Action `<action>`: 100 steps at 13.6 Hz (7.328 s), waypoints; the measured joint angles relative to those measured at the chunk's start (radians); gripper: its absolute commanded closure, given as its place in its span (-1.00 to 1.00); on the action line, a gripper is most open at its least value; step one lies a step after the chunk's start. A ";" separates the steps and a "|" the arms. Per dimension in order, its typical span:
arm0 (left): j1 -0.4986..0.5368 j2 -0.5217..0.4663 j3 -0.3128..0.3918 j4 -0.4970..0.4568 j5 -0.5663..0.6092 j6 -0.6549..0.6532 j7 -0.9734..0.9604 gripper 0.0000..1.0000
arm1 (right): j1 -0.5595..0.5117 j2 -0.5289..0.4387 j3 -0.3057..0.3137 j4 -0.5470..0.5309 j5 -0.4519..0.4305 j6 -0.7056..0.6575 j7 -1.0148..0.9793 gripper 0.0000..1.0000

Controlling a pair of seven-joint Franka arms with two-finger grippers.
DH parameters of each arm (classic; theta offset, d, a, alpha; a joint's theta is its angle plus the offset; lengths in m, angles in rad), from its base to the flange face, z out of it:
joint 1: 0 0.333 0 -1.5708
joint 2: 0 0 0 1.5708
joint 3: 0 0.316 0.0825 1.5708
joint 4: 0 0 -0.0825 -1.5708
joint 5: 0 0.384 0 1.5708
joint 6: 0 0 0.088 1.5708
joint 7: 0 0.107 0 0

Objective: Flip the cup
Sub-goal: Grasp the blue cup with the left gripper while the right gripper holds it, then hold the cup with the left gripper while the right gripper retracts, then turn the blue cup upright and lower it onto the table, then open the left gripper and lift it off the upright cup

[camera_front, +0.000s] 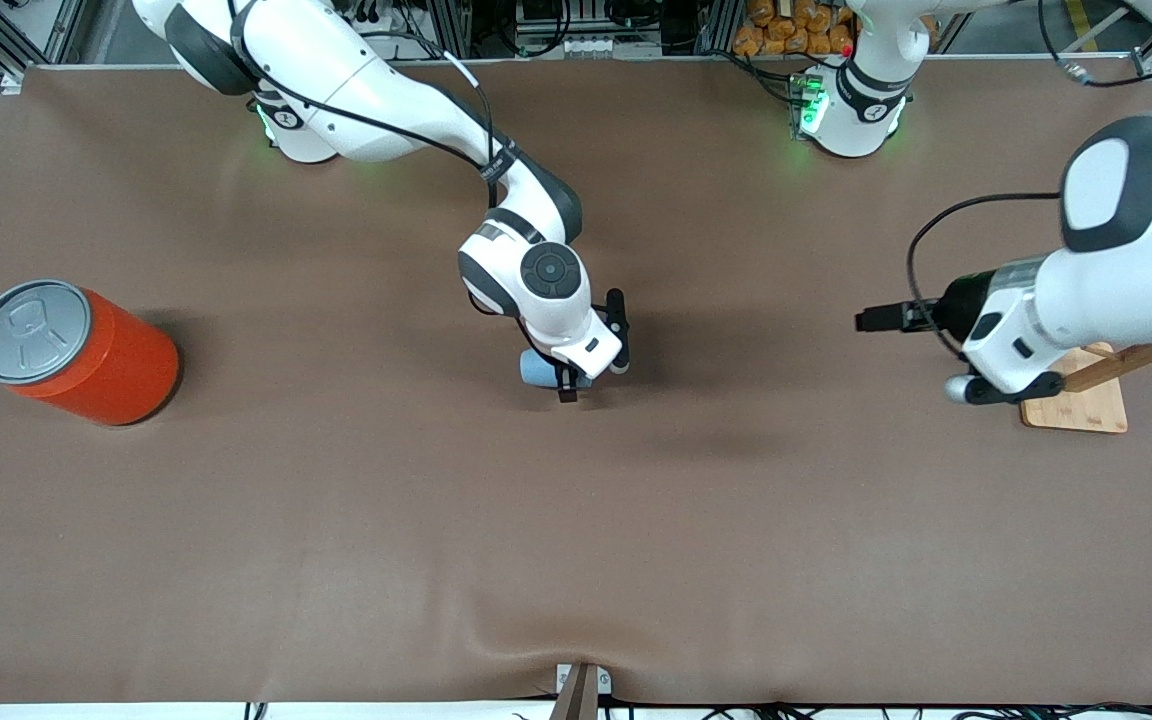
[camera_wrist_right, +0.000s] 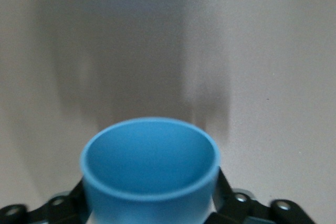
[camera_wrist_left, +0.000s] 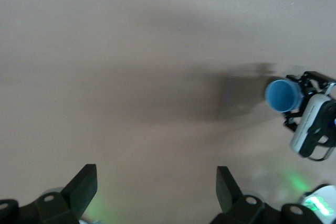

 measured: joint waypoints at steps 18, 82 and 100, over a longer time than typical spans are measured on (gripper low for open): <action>-0.245 0.317 -0.014 -0.230 -1.182 0.553 0.435 -1.00 | -0.269 -0.287 -0.001 0.040 0.199 -0.411 0.148 -1.00; -0.073 0.170 -0.017 -0.143 0.511 0.633 -0.594 1.00 | -0.670 -0.825 -0.254 0.002 0.257 -0.910 0.610 -1.00; -0.097 0.195 -0.018 -0.221 0.767 0.689 -1.019 -1.00 | -0.654 -0.806 -0.237 0.002 0.228 -0.830 0.749 -1.00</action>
